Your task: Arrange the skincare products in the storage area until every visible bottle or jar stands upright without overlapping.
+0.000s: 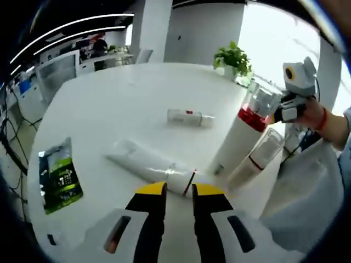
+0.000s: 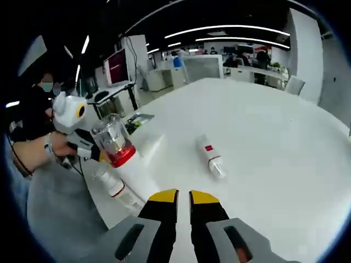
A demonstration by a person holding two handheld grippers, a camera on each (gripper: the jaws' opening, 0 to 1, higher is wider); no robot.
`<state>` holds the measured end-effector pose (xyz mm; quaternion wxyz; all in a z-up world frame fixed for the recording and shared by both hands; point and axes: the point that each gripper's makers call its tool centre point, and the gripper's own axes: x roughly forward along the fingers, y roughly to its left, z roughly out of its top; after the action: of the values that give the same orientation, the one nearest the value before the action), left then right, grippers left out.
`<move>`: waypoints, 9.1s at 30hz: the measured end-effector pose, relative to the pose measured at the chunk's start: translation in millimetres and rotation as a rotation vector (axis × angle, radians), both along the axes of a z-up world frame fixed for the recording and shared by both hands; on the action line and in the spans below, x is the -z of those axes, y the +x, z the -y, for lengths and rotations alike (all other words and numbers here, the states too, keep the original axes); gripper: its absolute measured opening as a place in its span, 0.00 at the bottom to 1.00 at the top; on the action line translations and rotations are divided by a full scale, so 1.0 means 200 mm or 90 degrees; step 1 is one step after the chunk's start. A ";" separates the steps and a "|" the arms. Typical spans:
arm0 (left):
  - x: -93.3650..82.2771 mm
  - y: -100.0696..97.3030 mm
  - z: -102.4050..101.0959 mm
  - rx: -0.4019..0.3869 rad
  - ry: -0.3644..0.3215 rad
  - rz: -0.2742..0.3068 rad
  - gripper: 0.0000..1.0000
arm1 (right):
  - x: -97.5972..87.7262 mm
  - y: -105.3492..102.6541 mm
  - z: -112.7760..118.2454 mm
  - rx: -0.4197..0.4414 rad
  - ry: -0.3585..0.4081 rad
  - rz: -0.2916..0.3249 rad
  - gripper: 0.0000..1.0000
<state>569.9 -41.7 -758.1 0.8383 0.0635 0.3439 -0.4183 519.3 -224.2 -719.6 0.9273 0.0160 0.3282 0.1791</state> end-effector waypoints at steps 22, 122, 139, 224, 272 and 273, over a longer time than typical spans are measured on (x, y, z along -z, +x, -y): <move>0.01 0.06 -0.09 -0.133 -0.069 -0.160 0.27 | 0.01 0.47 -0.28 -0.109 0.184 -0.067 0.11; 0.19 -0.02 0.11 0.217 0.218 0.141 0.32 | 0.33 0.47 -0.19 -0.342 -0.039 -0.137 0.25; 0.22 -0.02 0.04 0.219 0.208 0.137 0.31 | 0.36 0.39 -0.31 -0.231 0.223 -0.303 0.24; 0.07 -0.14 0.13 0.246 0.083 0.036 0.29 | -0.14 0.08 -0.90 -0.644 -0.302 -0.121 0.04; 0.05 -0.12 0.04 0.211 0.113 0.034 0.45 | -0.35 0.08 -0.89 -0.650 -0.146 0.023 0.28; 0.05 -0.11 0.02 0.203 0.117 0.035 0.45 | -0.38 0.09 -0.90 -0.642 -0.121 0.034 0.29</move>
<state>548.6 -45.6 -767.7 0.7612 0.2052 0.3432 -0.5106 536.6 -44.1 -644.1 0.7309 -0.2333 0.2864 0.5738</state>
